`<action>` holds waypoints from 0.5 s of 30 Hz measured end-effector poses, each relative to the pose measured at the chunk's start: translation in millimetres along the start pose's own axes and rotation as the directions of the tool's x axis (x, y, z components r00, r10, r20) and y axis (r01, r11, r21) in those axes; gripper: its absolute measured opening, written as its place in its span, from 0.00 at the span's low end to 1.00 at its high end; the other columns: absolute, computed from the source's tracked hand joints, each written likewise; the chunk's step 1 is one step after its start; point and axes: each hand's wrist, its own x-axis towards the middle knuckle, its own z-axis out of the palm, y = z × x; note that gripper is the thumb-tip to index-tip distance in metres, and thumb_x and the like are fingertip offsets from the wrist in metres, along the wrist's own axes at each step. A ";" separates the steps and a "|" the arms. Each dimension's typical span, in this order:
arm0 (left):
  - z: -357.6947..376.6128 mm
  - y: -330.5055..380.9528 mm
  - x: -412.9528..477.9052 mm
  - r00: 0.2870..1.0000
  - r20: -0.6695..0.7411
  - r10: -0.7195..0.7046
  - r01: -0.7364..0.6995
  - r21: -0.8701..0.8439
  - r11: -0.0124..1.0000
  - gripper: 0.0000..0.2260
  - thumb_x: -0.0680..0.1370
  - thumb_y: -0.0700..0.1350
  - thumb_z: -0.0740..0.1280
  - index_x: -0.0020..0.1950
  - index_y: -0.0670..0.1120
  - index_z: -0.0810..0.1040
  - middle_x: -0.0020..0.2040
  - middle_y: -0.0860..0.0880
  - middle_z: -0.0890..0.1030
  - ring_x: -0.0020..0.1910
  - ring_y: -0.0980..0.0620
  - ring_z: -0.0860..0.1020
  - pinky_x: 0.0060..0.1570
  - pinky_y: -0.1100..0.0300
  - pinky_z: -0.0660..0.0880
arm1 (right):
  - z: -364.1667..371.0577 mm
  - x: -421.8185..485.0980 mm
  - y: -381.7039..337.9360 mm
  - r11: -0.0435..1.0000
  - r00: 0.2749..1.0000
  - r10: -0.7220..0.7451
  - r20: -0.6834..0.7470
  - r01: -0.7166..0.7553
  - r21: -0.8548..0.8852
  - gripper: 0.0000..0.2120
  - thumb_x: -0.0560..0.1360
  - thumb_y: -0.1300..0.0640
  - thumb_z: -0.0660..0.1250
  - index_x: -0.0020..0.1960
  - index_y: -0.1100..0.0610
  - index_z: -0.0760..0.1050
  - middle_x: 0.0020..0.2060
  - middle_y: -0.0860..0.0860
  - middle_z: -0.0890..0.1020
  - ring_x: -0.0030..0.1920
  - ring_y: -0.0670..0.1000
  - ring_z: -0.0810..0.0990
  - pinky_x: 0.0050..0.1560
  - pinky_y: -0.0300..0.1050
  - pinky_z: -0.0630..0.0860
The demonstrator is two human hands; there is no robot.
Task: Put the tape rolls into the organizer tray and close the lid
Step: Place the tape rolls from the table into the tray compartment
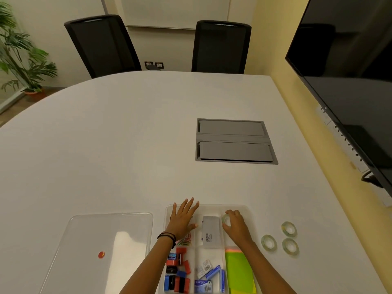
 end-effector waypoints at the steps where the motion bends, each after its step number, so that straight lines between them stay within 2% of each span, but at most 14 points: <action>1: -0.3 0.2 -0.2 1.000 -0.002 0.000 0.000 -0.002 1.000 0.31 0.80 0.53 0.59 0.77 0.51 0.44 0.79 0.47 0.42 0.78 0.47 0.41 0.73 0.42 0.35 | 0.9 0.7 -0.6 1.000 1.000 -0.002 -0.004 0.002 -0.004 0.19 0.75 0.58 0.65 0.65 0.59 0.67 0.60 0.57 0.72 0.62 0.56 0.71 0.59 0.47 0.73; 7: -1.1 1.6 -1.5 1.000 -0.002 0.004 -0.004 0.002 1.000 0.31 0.80 0.53 0.59 0.76 0.51 0.44 0.79 0.46 0.42 0.78 0.46 0.41 0.73 0.42 0.36 | 5.1 -0.3 -0.3 0.999 1.000 -0.014 -0.009 0.013 -0.038 0.20 0.75 0.58 0.65 0.66 0.58 0.67 0.62 0.57 0.72 0.63 0.56 0.71 0.59 0.48 0.74; 12: -0.4 0.9 -0.8 1.000 0.002 0.007 -0.007 0.014 1.000 0.31 0.80 0.53 0.58 0.76 0.51 0.44 0.79 0.46 0.41 0.78 0.46 0.41 0.73 0.42 0.36 | 2.1 0.3 1.9 0.995 0.999 -0.027 0.044 0.031 -0.091 0.21 0.76 0.60 0.64 0.67 0.58 0.65 0.64 0.57 0.70 0.65 0.56 0.69 0.61 0.47 0.73; 15: 1.3 -0.6 0.4 1.000 -0.002 0.010 -0.010 0.008 1.000 0.31 0.80 0.53 0.59 0.77 0.51 0.44 0.79 0.46 0.41 0.78 0.46 0.42 0.73 0.42 0.36 | -2.5 0.7 2.9 0.998 0.997 -0.039 0.063 0.042 -0.053 0.21 0.75 0.62 0.64 0.67 0.59 0.66 0.64 0.58 0.70 0.66 0.56 0.68 0.64 0.47 0.70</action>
